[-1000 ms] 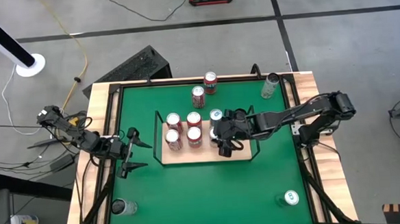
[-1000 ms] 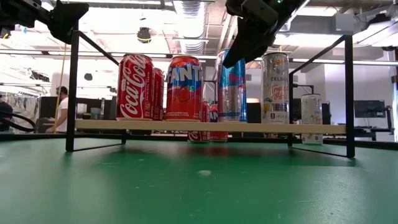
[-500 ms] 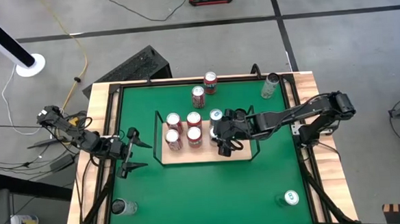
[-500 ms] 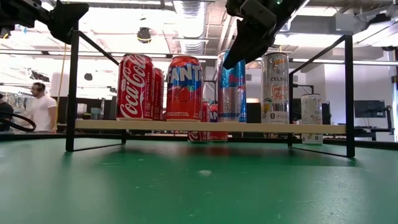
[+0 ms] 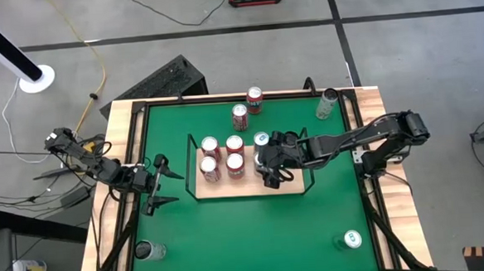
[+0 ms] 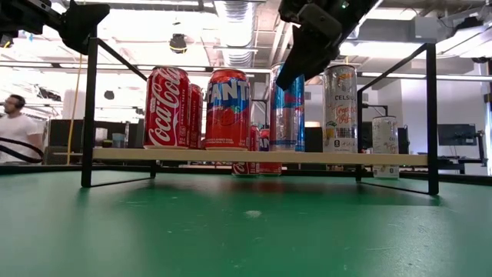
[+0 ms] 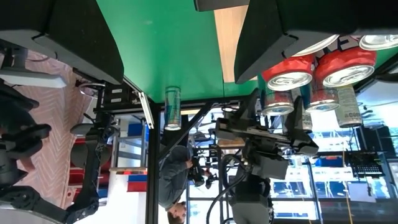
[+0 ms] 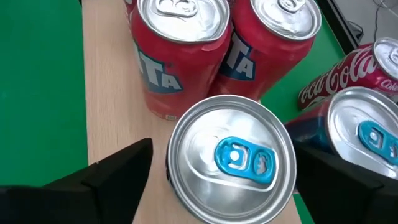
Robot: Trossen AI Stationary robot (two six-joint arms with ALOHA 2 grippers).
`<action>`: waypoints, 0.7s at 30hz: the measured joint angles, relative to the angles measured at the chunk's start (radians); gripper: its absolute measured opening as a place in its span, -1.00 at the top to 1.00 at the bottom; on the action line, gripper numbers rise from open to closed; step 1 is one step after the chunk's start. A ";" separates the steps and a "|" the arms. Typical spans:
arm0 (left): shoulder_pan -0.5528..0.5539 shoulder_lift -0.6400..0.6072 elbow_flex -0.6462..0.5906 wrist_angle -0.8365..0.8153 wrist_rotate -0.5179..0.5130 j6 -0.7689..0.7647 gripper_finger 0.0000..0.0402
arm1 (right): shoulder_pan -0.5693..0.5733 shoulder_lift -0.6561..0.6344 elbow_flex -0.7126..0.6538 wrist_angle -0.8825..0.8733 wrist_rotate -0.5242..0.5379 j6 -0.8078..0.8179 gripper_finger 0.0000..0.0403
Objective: Place canned beverage on shelf
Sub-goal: Put the left blue soda can on the shelf aligned with the other blue soda can, then put the top white-yellow soda can on the shelf aligned with the other white-yellow soda can
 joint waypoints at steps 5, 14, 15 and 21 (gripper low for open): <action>0.000 0.000 0.000 0.000 0.000 0.000 -0.46 | 0.004 0.000 0.031 -0.025 0.000 -0.027 -0.95; 0.000 0.000 0.000 -0.001 0.000 0.000 -0.46 | 0.023 0.000 0.233 -0.227 -0.002 -0.040 -0.92; 0.000 0.000 0.000 -0.002 0.000 -0.001 -0.46 | 0.027 0.000 0.258 -0.258 -0.006 -0.035 -0.92; 0.000 0.000 0.000 -0.005 0.002 -0.005 -0.46 | 0.084 -0.001 0.371 -0.378 -0.042 -0.024 -0.92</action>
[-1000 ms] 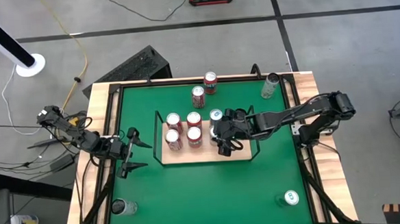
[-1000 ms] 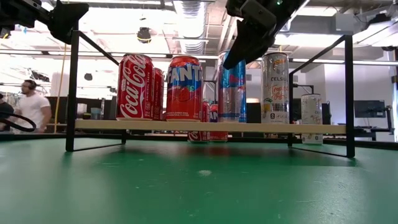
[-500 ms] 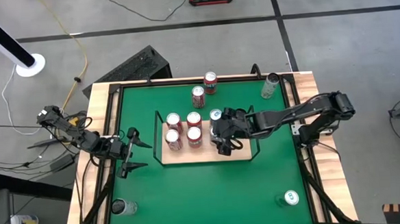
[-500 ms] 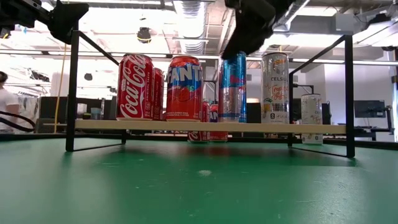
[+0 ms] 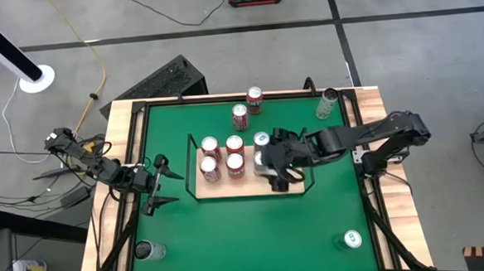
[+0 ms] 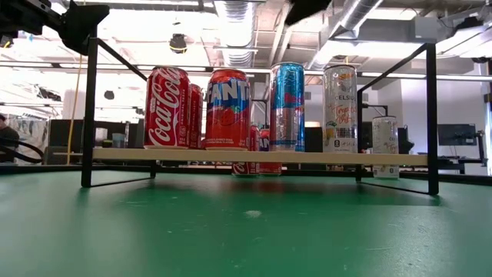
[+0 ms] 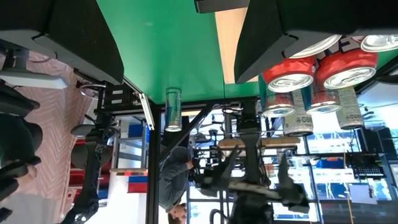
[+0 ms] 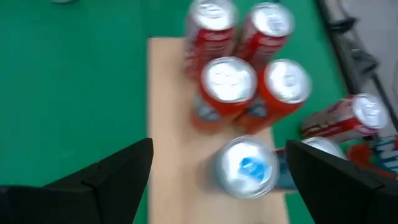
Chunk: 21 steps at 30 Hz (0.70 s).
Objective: Place canned beverage on shelf
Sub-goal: Put the top white-yellow soda can on the shelf aligned with the other white-yellow soda can
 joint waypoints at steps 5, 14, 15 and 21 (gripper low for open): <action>0.000 0.000 0.000 0.000 0.004 -0.002 -0.46 | 0.075 -0.001 0.055 -0.119 -0.015 0.084 -0.92; 0.000 0.000 0.000 0.010 0.003 -0.013 -0.46 | 0.168 -0.032 0.070 -0.395 0.131 0.306 -0.89; 0.000 0.000 0.000 0.010 0.003 -0.017 -0.46 | 0.175 -0.035 0.070 -0.430 0.155 0.323 -0.88; 0.000 0.000 0.000 0.008 0.002 -0.022 -0.46 | 0.165 -0.068 0.052 -0.660 0.349 0.337 -0.84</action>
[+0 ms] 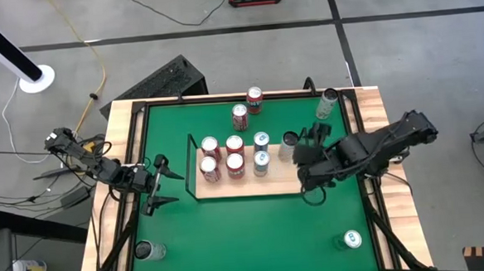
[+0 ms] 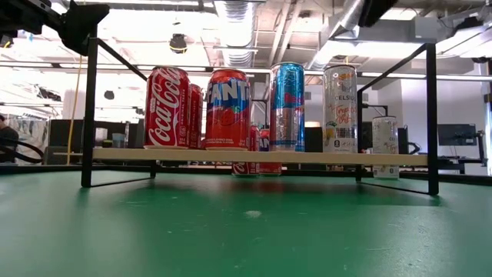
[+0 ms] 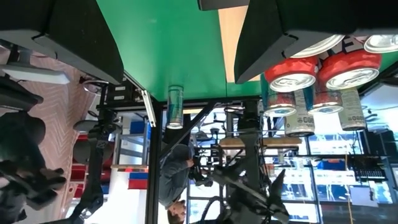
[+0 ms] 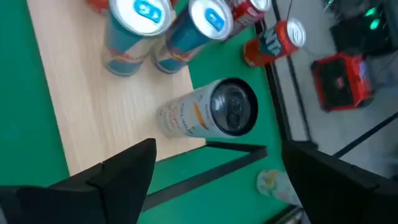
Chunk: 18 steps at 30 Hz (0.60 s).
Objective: Place canned beverage on shelf
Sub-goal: Put the top white-yellow soda can on the shelf aligned with the other white-yellow soda can
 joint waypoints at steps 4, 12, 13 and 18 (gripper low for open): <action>0.000 0.000 0.000 -0.003 -0.003 0.000 -0.46 | -0.097 -0.084 -0.039 0.017 0.002 -0.009 -0.84; 0.000 0.000 0.000 -0.014 -0.003 0.000 -0.46 | -0.511 -0.419 -0.180 0.191 0.002 -0.041 -0.84; 0.000 0.000 0.000 -0.015 -0.003 0.000 -0.46 | -0.557 -0.454 -0.203 0.250 0.001 -0.049 -0.84; 0.000 0.000 0.000 -0.013 -0.021 0.015 -0.46 | -0.728 -0.556 -0.338 0.511 -0.025 -0.113 -0.84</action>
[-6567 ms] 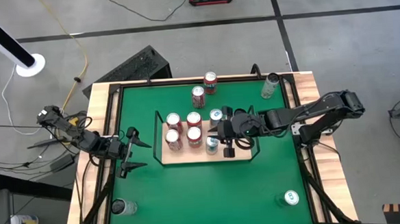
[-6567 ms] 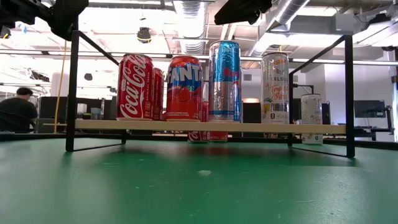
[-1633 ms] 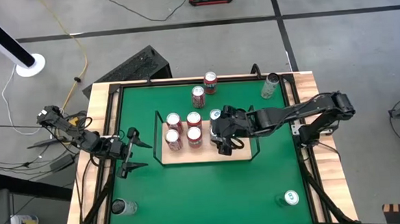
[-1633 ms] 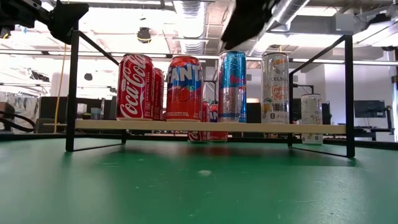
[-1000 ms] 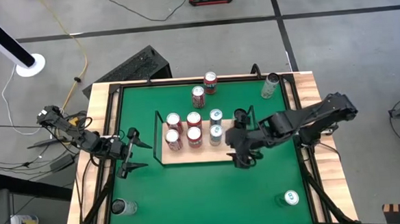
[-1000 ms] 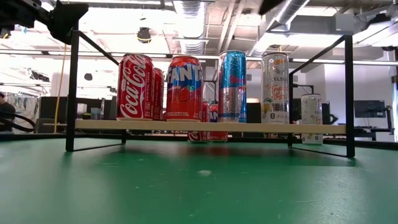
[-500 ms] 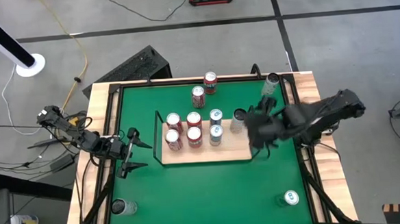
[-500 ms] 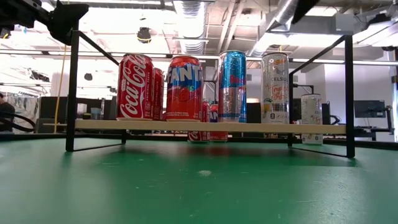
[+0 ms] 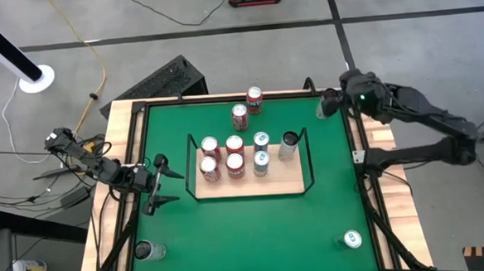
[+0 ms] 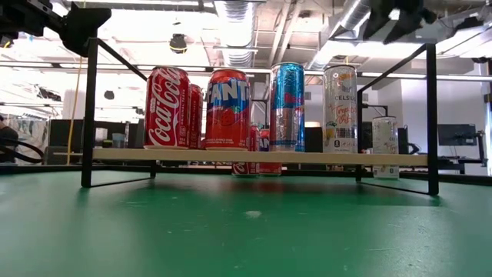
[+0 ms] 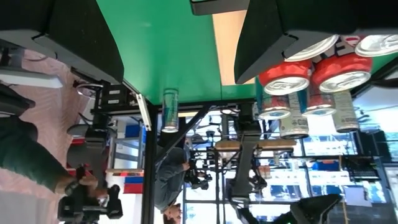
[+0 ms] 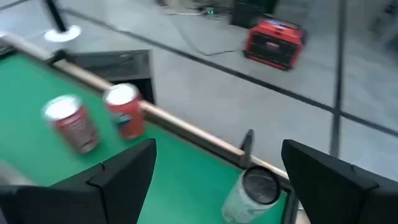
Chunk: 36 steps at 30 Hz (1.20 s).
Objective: Place canned beverage on shelf
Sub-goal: Put the top white-yellow soda can on the shelf aligned with the other white-yellow soda can
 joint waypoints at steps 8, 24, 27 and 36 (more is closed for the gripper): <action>0.000 0.000 0.000 0.003 -0.010 -0.025 -0.46 | -0.266 0.107 -0.111 0.054 -0.055 0.123 -0.84; 0.001 0.000 0.000 -0.020 -0.010 -0.015 -0.46 | -0.518 0.385 -0.112 0.048 -0.211 0.075 -0.84; 0.001 0.000 0.000 -0.023 -0.010 -0.015 -0.46 | -0.543 0.407 -0.112 0.044 -0.213 0.070 -0.84; 0.001 0.000 0.000 -0.047 -0.011 -0.016 -0.46 | -0.570 0.414 -0.224 0.133 -0.316 0.068 -0.84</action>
